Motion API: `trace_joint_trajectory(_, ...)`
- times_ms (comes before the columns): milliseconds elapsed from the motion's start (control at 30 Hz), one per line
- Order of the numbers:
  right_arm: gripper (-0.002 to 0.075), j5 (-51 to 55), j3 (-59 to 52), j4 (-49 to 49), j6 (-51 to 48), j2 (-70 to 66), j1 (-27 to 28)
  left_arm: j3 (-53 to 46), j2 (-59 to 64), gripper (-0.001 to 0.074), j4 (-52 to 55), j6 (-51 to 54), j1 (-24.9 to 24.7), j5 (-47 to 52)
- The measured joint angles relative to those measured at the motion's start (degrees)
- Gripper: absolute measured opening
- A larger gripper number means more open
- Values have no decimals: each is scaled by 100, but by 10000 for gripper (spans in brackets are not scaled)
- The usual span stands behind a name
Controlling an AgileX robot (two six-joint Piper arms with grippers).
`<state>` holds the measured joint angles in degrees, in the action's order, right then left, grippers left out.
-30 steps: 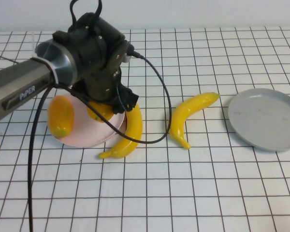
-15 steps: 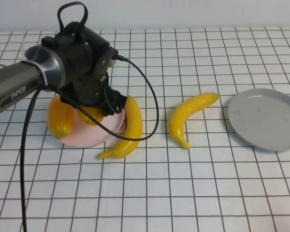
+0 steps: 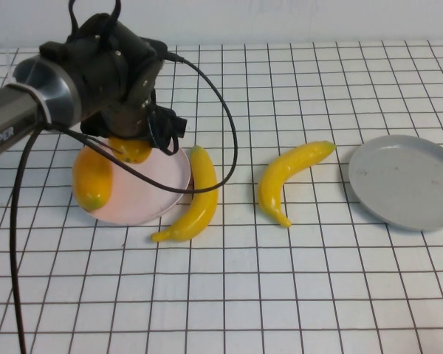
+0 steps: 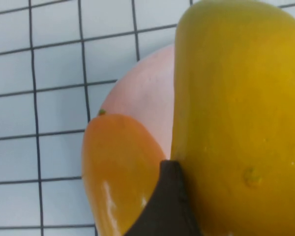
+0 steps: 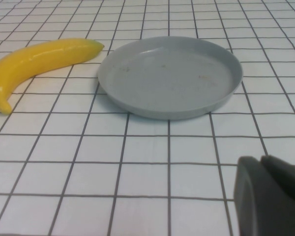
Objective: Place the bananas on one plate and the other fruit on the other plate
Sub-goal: Put one type of fruit in the left plate
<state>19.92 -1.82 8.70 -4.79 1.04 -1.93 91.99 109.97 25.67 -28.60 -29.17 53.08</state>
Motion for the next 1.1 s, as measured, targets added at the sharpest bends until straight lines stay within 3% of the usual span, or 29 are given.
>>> trace_joint_trajectory(667, -16, 0, 0, 0, 0, 0, 0, 0, -11, 531, -305, 68, 64, 464)
trace_joint_trajectory(767, -16, 0, 0, 0, 0, 0, 0, 0, -11, 562, -651, 491, 76, 329)
trace_joint_trajectory(900, -16, 0, 0, 0, 0, 0, 0, 0, -11, 664, -835, 735, 115, 236)
trace_joint_trajectory(1100, -17, 0, 0, 0, 0, 0, 0, 0, -11, 668, -731, 722, 155, 236)
